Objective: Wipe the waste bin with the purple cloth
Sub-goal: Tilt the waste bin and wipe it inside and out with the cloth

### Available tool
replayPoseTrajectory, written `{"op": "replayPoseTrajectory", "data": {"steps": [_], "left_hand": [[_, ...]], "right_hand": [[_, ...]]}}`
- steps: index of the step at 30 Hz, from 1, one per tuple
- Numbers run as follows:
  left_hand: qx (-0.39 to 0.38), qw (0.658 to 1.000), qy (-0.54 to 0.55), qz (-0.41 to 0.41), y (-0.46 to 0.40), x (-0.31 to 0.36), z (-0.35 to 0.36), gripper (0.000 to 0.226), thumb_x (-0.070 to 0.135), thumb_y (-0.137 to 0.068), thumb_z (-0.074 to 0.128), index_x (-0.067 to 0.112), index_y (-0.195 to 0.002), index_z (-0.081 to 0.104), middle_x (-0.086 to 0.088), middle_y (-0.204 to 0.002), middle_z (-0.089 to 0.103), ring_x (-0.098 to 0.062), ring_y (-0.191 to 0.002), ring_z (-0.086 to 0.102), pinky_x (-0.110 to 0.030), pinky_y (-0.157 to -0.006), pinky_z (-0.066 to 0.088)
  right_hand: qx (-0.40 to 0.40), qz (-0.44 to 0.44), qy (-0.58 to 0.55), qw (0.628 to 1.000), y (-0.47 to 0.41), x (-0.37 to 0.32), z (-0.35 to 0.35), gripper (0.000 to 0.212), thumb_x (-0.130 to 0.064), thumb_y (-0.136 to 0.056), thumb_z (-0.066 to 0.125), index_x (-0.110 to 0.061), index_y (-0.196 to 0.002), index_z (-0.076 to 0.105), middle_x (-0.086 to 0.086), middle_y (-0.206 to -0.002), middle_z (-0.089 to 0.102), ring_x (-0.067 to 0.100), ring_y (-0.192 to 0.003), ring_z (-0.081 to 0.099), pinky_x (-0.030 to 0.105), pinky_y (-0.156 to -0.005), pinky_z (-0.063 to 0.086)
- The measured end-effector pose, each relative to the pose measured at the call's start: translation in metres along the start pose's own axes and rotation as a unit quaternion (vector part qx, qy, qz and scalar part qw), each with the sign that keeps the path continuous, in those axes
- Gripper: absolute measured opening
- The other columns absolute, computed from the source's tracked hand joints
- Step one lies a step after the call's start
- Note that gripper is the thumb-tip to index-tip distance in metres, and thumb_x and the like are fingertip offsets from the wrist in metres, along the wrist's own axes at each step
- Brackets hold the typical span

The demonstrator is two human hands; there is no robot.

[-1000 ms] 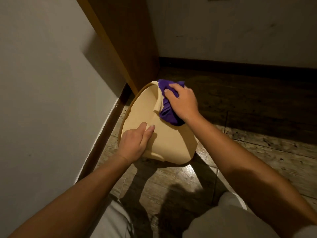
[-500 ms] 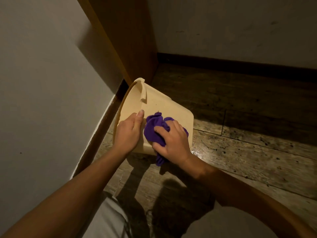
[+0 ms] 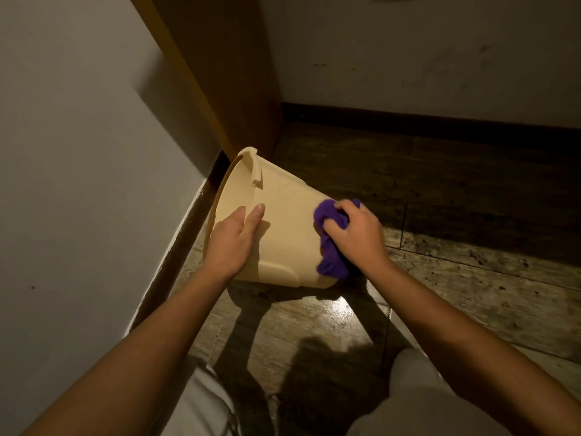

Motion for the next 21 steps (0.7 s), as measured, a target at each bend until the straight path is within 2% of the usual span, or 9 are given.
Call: {"op": "replayPoseTrajectory", "data": {"steps": [2,4,6,9,11,14,16,18,21], "left_hand": [[-0.024,1.000,-0.017,0.008,0.004,0.003,0.007,0.053,0.060,-0.104,0.030,0.018,-0.104,0.062,0.001,-0.098,0.066,-0.017,-0.093,0.063,-0.038,-0.077,0.052],[-0.035,0.999,-0.036,0.011,0.008,0.006,0.010,0.049,0.060,-0.104,0.029,0.021,-0.101,0.060,0.005,-0.094,0.064,-0.014,-0.089,0.063,-0.034,-0.072,0.050],[-0.028,0.999,-0.038,0.010,0.011,0.007,0.009,0.050,0.058,-0.104,0.029,0.020,-0.100,0.059,0.004,-0.093,0.065,-0.015,-0.088,0.063,-0.035,-0.071,0.050],[-0.019,0.999,-0.031,0.010,0.014,0.004,0.002,0.060,0.061,-0.101,0.026,0.013,-0.105,0.061,-0.006,-0.100,0.068,-0.022,-0.094,0.066,-0.044,-0.080,0.056],[-0.029,0.999,-0.041,0.022,0.016,0.001,0.000,0.063,0.064,-0.100,0.025,0.012,-0.104,0.060,-0.008,-0.100,0.068,-0.025,-0.094,0.066,-0.046,-0.079,0.057],[-0.036,0.998,-0.041,0.030,0.016,-0.002,0.002,0.053,0.060,-0.099,0.026,0.017,-0.097,0.057,-0.003,-0.092,0.065,-0.021,-0.087,0.064,-0.037,-0.070,0.051],[-0.021,0.999,-0.028,0.036,0.014,-0.001,0.002,0.047,0.057,-0.101,0.027,0.021,-0.092,0.056,0.005,-0.084,0.062,-0.013,-0.078,0.060,-0.030,-0.065,0.044],[-0.014,0.999,-0.013,0.046,0.011,0.002,0.000,0.046,0.053,-0.104,0.029,0.020,-0.091,0.058,0.007,-0.077,0.061,-0.010,-0.071,0.059,-0.029,-0.062,0.042],[-0.013,0.998,-0.008,0.058,0.012,-0.001,-0.003,0.048,0.046,-0.109,0.030,0.015,-0.088,0.061,0.000,-0.073,0.062,-0.016,-0.067,0.061,-0.034,-0.062,0.045]], "right_hand": [[0.031,-0.044,-0.037,0.998,-0.016,-0.036,-0.004,0.042,-0.047,-0.092,0.062,-0.026,-0.128,0.064,-0.004,-0.107,0.055,0.017,-0.096,0.055,0.032,-0.075,0.040],[0.053,-0.081,-0.025,0.995,-0.035,-0.068,-0.003,0.043,-0.048,-0.095,0.058,-0.027,-0.132,0.061,0.000,-0.113,0.057,0.015,-0.098,0.050,0.033,-0.077,0.041],[0.052,-0.046,-0.016,0.997,-0.057,-0.073,0.002,0.044,-0.049,-0.098,0.056,-0.028,-0.137,0.057,0.005,-0.125,0.058,0.020,-0.107,0.054,0.037,-0.083,0.048],[0.000,0.050,-0.031,0.998,-0.079,-0.050,0.016,0.048,-0.052,-0.102,0.050,-0.028,-0.144,0.053,0.007,-0.139,0.055,0.028,-0.123,0.054,0.044,-0.096,0.050],[0.002,0.043,-0.013,0.999,-0.078,-0.047,0.020,0.045,-0.050,-0.103,0.048,-0.027,-0.141,0.055,0.008,-0.137,0.056,0.029,-0.124,0.053,0.038,-0.089,0.047],[0.041,-0.033,-0.001,0.999,-0.058,-0.068,0.022,0.036,-0.043,-0.099,0.052,-0.025,-0.130,0.061,0.005,-0.123,0.059,0.025,-0.114,0.054,0.032,-0.075,0.039],[0.033,-0.104,-0.009,0.994,-0.032,-0.089,0.027,0.031,-0.043,-0.094,0.055,-0.025,-0.119,0.061,0.000,-0.110,0.056,0.018,-0.100,0.052,0.028,-0.068,0.034],[0.013,-0.182,0.000,0.983,0.000,-0.109,0.035,0.027,-0.045,-0.090,0.056,-0.026,-0.109,0.060,-0.003,-0.101,0.058,0.012,-0.090,0.048,0.028,-0.067,0.035],[-0.010,-0.266,0.023,0.964,0.042,-0.114,0.046,0.025,-0.046,-0.088,0.058,-0.024,-0.100,0.063,-0.003,-0.094,0.061,0.011,-0.085,0.048,0.028,-0.070,0.034]]}}
Point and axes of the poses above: each hand's wrist, its own y-axis away from the middle knuckle, its own z-axis out of the palm, x = y × z, the point moved 7 cm from there along -y, towards the middle knuckle
